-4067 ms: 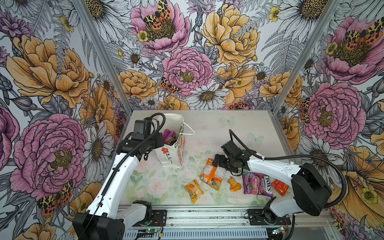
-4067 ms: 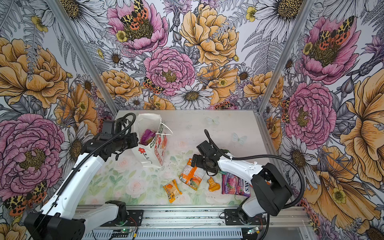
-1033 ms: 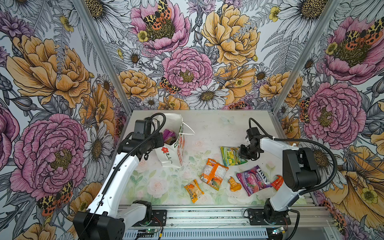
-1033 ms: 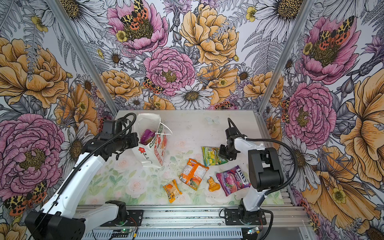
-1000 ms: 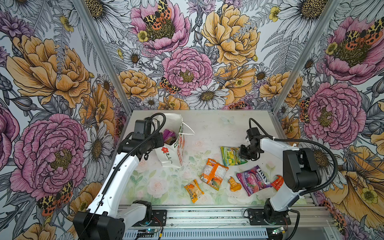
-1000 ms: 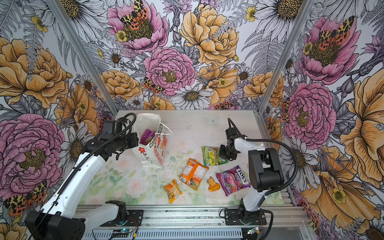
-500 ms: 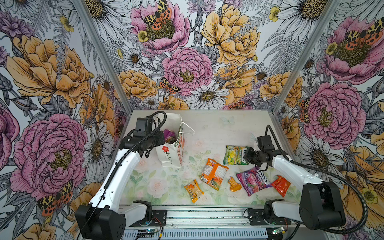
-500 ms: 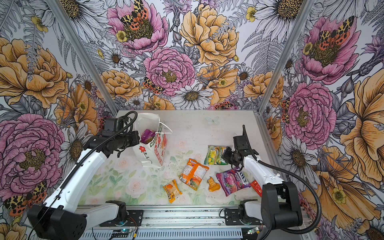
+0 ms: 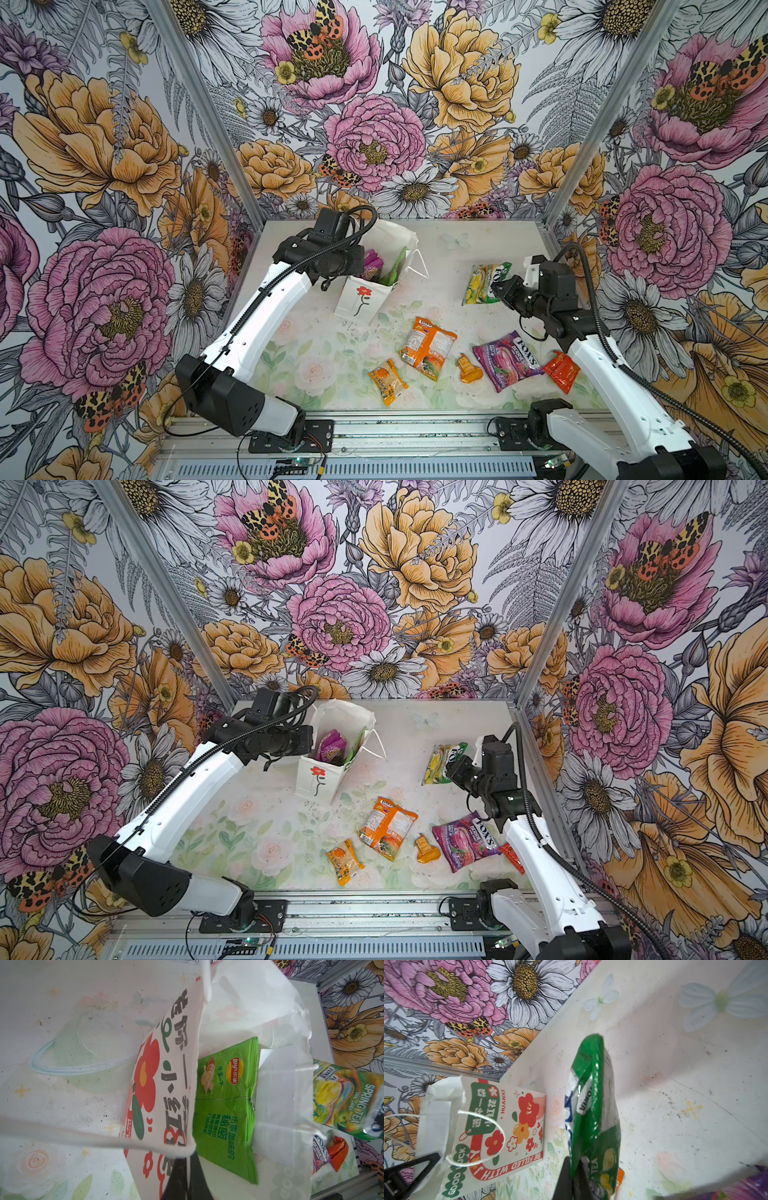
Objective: Place the snacks into the paper bag
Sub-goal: 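Lift the green Spring Tea bag and carry it toward the paper bag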
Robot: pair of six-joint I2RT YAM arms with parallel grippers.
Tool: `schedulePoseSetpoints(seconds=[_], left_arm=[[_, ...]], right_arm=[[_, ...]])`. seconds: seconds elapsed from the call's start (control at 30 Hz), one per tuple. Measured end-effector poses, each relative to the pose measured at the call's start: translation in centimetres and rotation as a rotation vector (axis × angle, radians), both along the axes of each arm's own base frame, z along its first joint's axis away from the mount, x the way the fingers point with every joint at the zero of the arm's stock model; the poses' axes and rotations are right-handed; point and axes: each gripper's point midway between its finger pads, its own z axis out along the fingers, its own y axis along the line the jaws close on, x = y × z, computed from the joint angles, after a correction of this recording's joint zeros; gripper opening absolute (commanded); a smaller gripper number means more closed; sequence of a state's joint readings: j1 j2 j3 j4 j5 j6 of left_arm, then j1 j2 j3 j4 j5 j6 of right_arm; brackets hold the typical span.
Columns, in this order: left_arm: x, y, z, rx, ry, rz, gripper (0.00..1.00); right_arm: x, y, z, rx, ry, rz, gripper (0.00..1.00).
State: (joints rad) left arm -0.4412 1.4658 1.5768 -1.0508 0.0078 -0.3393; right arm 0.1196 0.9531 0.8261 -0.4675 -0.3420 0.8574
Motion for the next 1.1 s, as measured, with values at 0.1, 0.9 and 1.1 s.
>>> schedulePoseSetpoints(seconds=[0.1, 0.9, 1.1], left_arm=[[0.3, -1.0, -0.3, 0.02, 0.016, -0.022, 0.0], [-0.4, -2.5, -0.5, 0.075, -0.011, -0.054, 0.0], [-0.8, -2.5, -0.4, 0.084, -0.019, -0.058, 0.0]], right_arm=[[0.0, 0.8, 2.2, 0.012, -0.048, 0.021, 0.0], [-0.6, 15.0, 19.2, 0.1, -0.348, 0.298, 0.0], [-0.2, 18.3, 16.5, 0.098, -0.263, 0.335, 0.0]])
